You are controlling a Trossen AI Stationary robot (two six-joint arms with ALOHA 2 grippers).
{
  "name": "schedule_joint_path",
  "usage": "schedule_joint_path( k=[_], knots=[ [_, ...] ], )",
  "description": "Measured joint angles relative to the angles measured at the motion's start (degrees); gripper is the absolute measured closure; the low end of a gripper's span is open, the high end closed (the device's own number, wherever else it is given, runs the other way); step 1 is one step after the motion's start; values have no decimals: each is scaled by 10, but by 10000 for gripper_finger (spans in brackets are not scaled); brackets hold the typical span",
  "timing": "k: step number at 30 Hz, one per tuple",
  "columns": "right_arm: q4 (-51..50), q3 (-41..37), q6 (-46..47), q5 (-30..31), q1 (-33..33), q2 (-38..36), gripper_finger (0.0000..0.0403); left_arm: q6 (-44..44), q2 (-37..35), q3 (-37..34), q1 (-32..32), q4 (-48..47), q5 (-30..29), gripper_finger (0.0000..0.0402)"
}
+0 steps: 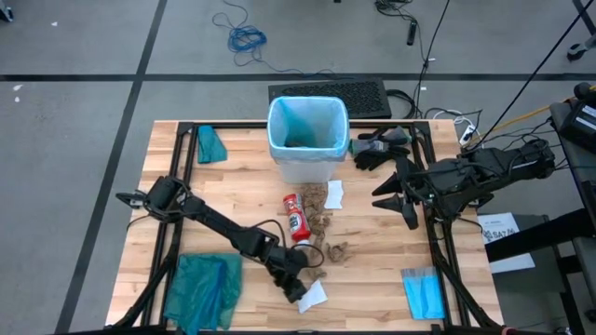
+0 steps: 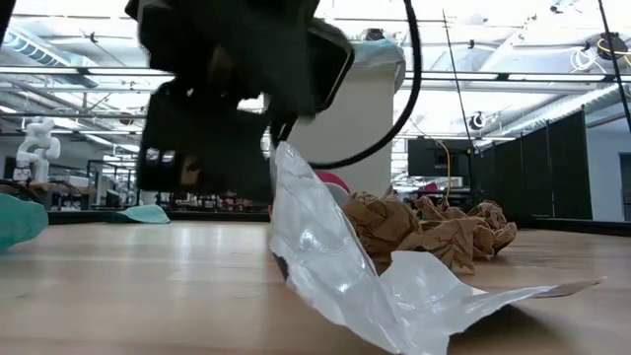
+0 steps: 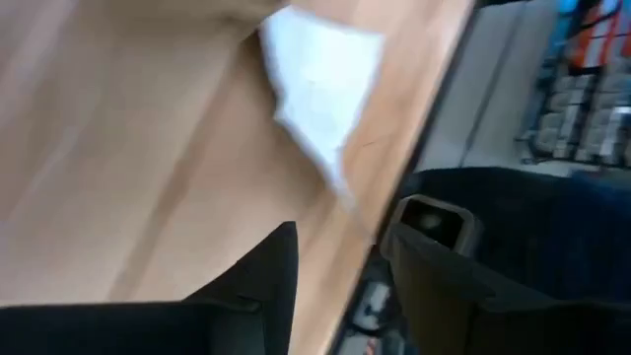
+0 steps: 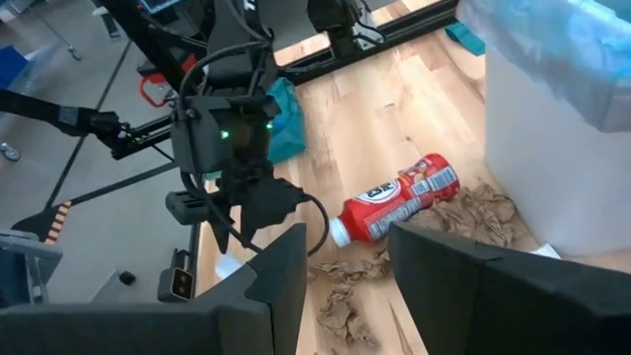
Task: Place trash/remove bag and relplace
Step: Put the white paper into the white trash bin
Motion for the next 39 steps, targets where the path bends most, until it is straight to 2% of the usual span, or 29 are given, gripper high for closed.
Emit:
schedule_joint_path(
  k=[13, 22, 30, 35, 37, 39],
  knots=[
    [-8, 0, 2, 1, 0, 0, 266, -15, 0, 0, -12, 13, -42, 244],
    [-10, 0, 2, 13, 0, 0, 266, -31, 16, 1, -17, 52, -41, 244],
    [-17, 0, 3, 14, 0, 0, 266, -31, 18, 1, -20, 44, -46, 247],
    [-18, 0, 3, 25, 0, 0, 266, -31, 28, 1, -22, 50, -51, 284],
    [-19, 0, 3, 25, 0, 0, 266, -31, 37, 0, -24, 54, -46, 311],
    [-18, 0, 3, 25, 0, 0, 266, -31, 43, 1, -25, 65, -40, 356]
  ],
)
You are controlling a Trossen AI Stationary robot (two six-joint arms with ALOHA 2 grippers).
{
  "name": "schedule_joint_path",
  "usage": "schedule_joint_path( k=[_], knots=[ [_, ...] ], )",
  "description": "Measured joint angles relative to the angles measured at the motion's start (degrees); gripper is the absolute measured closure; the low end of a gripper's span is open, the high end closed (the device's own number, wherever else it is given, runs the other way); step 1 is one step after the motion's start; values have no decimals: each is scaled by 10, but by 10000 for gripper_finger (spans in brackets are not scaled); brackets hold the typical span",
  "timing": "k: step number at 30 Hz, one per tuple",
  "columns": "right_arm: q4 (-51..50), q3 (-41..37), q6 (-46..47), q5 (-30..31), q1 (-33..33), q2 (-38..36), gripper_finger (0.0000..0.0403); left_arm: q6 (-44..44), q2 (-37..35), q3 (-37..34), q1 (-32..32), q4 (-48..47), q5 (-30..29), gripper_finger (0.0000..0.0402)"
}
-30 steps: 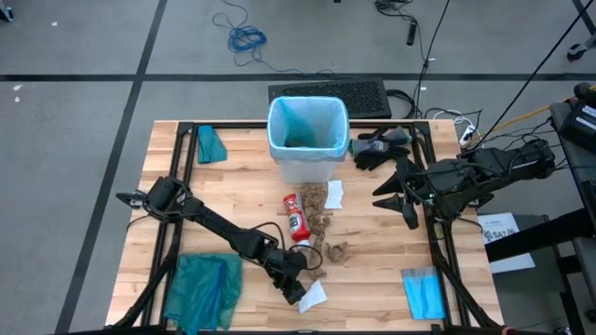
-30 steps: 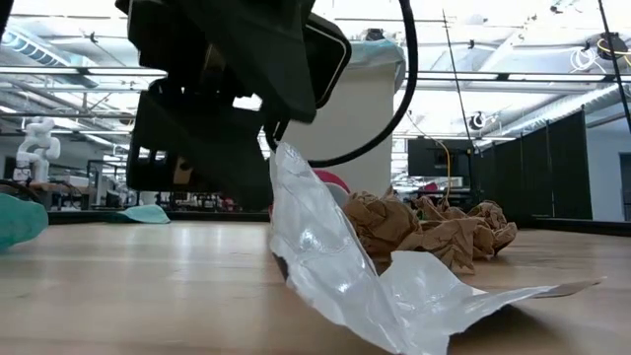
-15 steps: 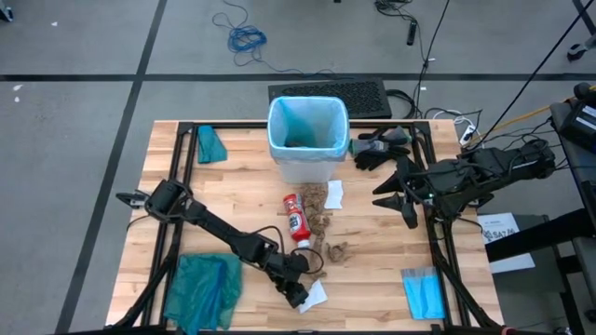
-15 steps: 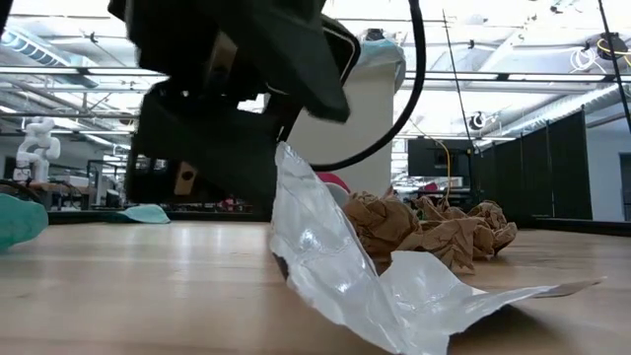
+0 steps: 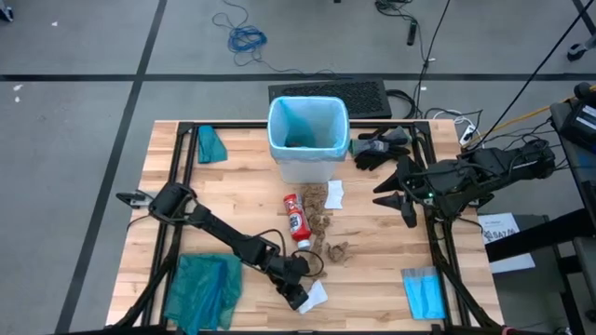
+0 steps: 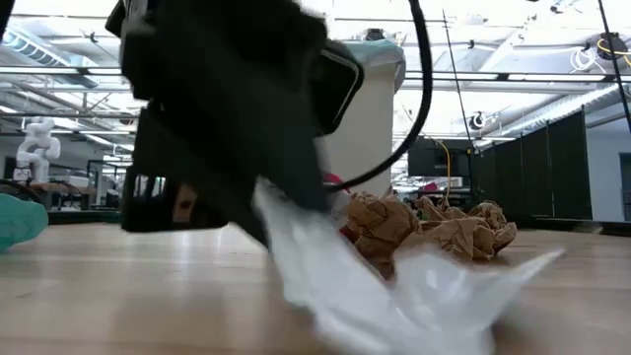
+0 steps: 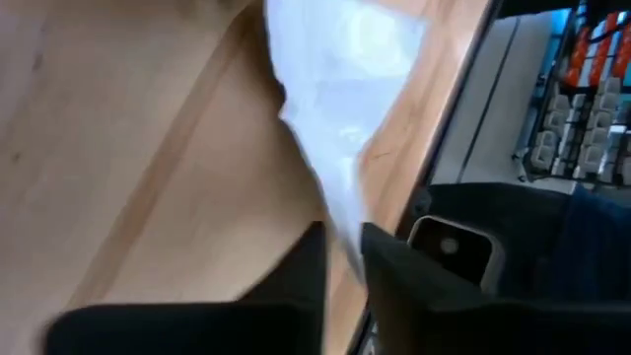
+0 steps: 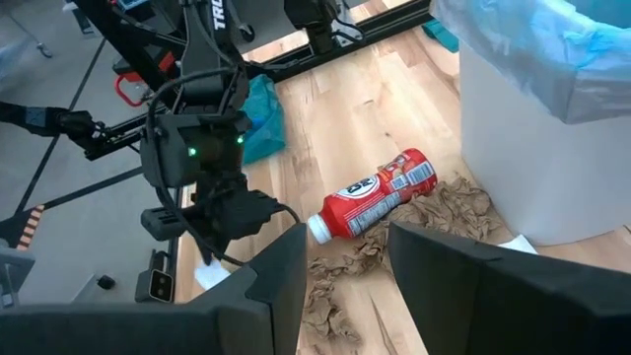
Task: Place trash/remove bag and relplace
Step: Put the white paper into the white trash bin
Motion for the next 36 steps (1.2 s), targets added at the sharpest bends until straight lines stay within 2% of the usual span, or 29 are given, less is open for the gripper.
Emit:
schedule_joint_path(
  k=[2, 5, 12, 15, 19, 22, 29, 33, 36],
  knots=[
    [-2, 0, 0, 0, 0, 0, 266, 0, 0, -1, -2, -2, -11, 389],
    [-2, 0, 0, 0, 0, 0, 266, 5, -20, -1, -2, -12, -31, 399],
    [-1, 0, -10, 0, 0, 0, 266, 127, -174, 0, -2, -9, -78, 400],
    [0, 0, -17, 1, 0, 0, 266, 180, -262, 0, 5, -23, -150, 401],
    [10, 0, -28, 24, 0, 0, 266, 267, -362, 0, 47, -66, -298, 401],
    [34, 0, -40, 49, -1, 0, 266, 331, -408, 0, 110, -87, -344, 401],
    [82, 0, -58, 80, -27, 0, 266, 438, -416, 64, 299, -228, -330, 401],
    [97, 0, -53, 81, -57, 4, 266, 502, -391, 103, 386, -248, -255, 401],
    [98, 0, -53, 80, -82, 10, 266, 539, -367, 127, 423, -257, -212, 401]
  ],
)
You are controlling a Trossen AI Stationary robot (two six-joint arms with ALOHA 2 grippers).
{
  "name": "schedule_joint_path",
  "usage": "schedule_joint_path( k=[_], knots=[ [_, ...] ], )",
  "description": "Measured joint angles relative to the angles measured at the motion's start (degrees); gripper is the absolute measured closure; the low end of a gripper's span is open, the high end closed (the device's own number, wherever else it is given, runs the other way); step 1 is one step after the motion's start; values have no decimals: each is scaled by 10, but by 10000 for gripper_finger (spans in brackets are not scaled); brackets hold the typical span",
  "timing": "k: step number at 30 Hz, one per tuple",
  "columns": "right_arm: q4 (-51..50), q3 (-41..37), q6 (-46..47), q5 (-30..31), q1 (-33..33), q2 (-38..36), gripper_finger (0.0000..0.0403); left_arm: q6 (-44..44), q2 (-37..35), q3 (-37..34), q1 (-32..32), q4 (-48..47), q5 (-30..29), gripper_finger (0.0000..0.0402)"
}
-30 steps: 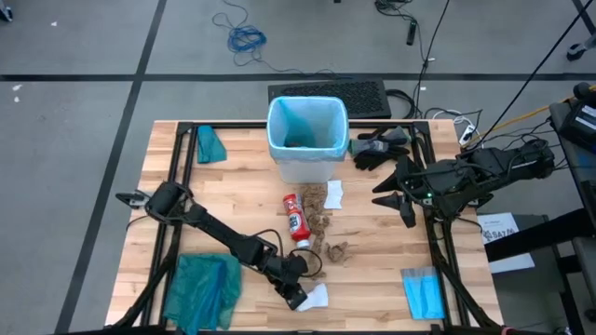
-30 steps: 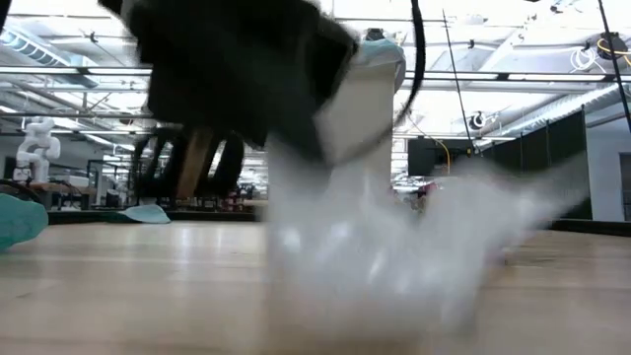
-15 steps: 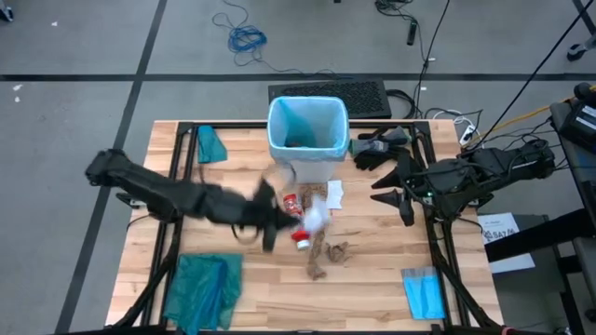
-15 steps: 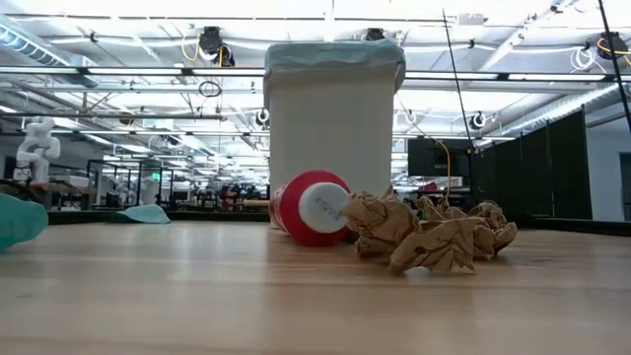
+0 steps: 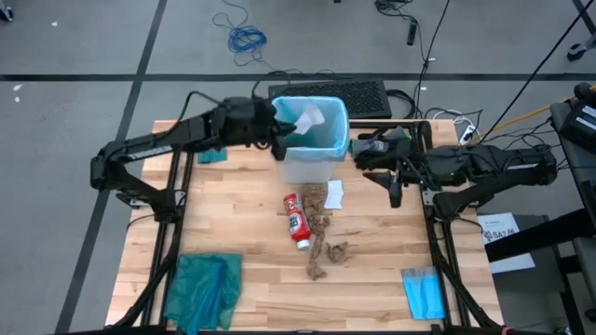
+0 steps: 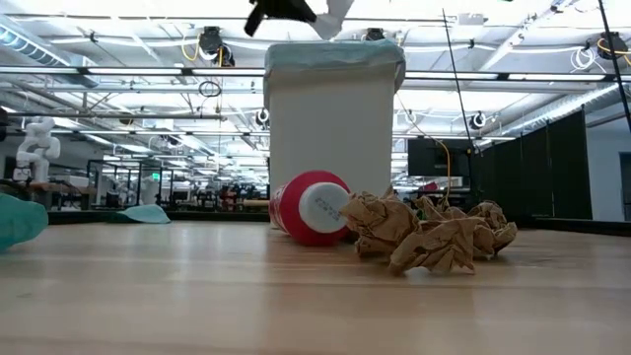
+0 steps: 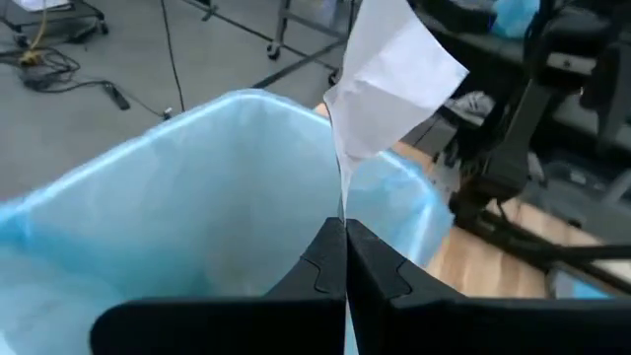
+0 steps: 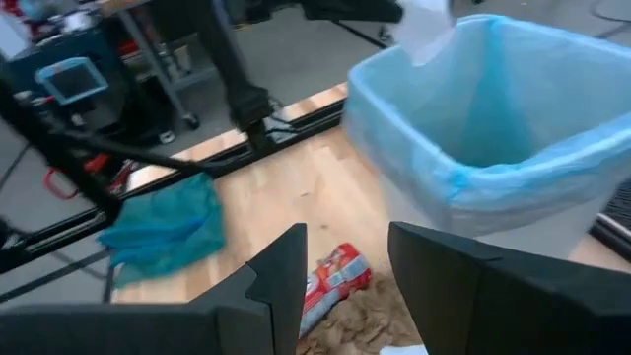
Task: Place trash/remove bag and relplace
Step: Put the white paper into the white trash bin, then put the brown paper into the white trash bin
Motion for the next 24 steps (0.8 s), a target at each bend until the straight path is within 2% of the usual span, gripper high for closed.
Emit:
schedule_joint_path(
  k=[4, 11, 14, 18, 20, 24],
  knots=[
    [0, 0, 1, 0, -22, 14, 266, 39, 25, 16, 34, -49, 50, 390],
    [-6, 0, -10, -14, -28, 59, 266, 98, 27, 17, 62, -79, 93, 315],
    [-27, 0, -4, -81, -28, 85, 265, 95, 15, 17, 68, -83, 108, 282],
    [-72, 0, 27, -180, -18, 127, 266, 78, -22, 17, 65, -99, 178, 260],
    [-101, 0, 30, -193, 0, 145, 266, 76, -40, 17, 54, -111, 207, 259],
    [-129, -3, 22, -187, 32, 179, 266, 61, -69, 18, 28, -134, 207, 260]
  ],
)
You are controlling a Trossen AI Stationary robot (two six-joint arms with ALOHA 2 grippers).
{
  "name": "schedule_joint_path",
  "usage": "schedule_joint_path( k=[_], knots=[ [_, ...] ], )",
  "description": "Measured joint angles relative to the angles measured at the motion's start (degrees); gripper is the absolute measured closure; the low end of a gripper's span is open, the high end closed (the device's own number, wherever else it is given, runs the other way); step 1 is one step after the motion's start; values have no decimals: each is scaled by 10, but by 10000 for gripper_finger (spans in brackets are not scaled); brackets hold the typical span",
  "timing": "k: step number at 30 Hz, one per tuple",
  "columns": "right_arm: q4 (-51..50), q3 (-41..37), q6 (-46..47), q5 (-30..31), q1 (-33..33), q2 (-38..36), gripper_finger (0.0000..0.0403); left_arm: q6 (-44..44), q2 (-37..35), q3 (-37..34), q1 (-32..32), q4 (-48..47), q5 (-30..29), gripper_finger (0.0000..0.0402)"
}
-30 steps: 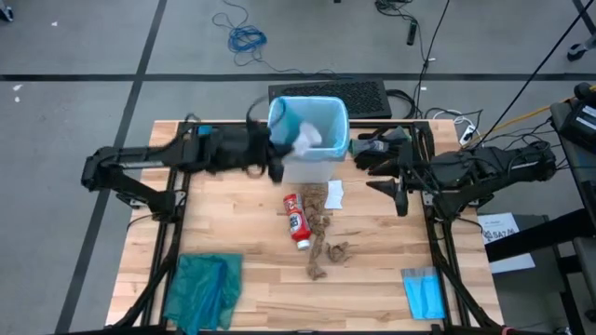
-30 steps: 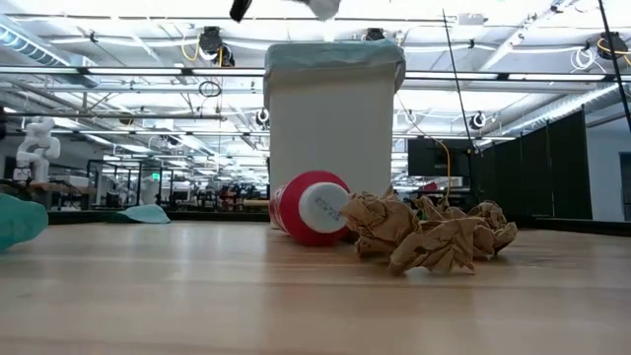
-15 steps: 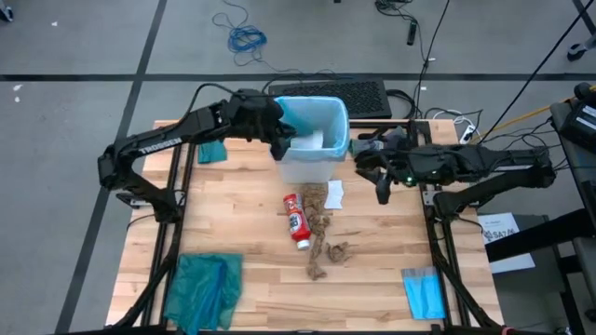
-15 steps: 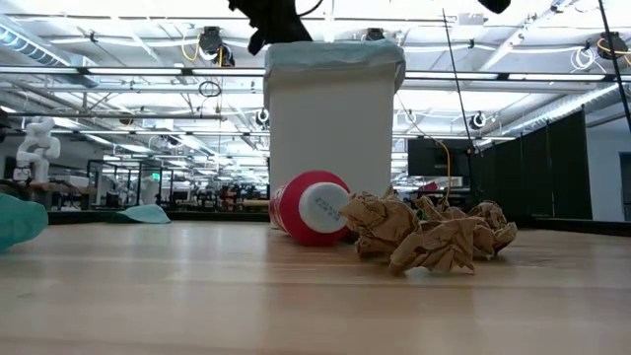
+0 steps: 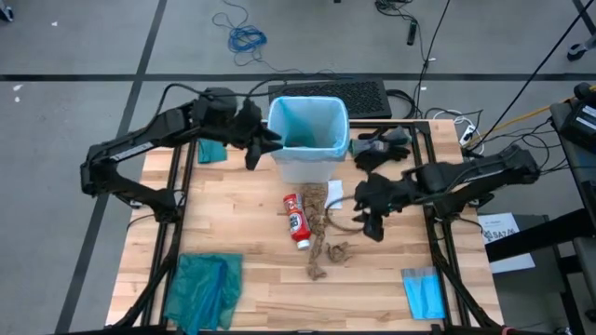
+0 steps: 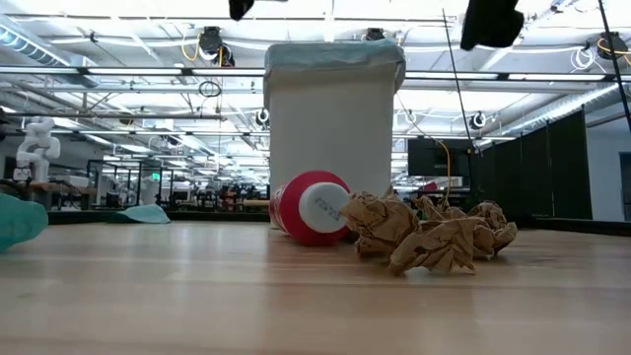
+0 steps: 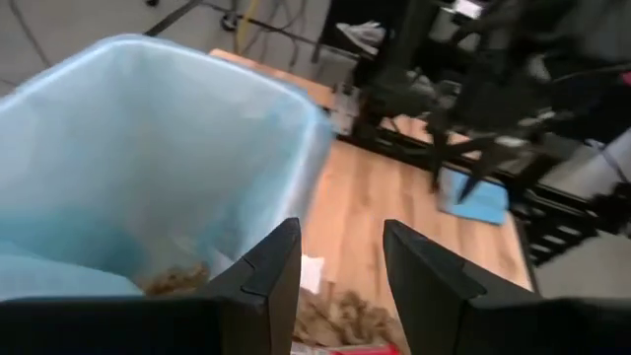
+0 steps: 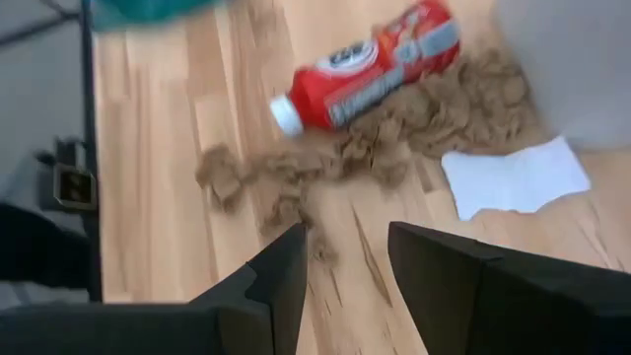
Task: Place trash/remove bag and relplace
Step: Put the brown paper into the white trash bin
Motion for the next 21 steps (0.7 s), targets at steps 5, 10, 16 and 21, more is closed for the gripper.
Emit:
schedule_joint_path(
  k=[5, 10, 16, 21],
  knots=[
    [126, -88, 22, -2, 24, 10, 266, -5, -17, 0, -34, 2, -2, 261],
    [288, -216, 99, -27, 40, 11, 266, -15, -17, 0, -53, 3, -4, 261],
    [406, -303, 151, -24, 64, 17, 266, -15, -17, 0, -67, 4, -5, 261],
    [459, -328, 150, -11, 68, 60, 266, -15, -17, 0, -74, 4, -5, 261]
  ],
)
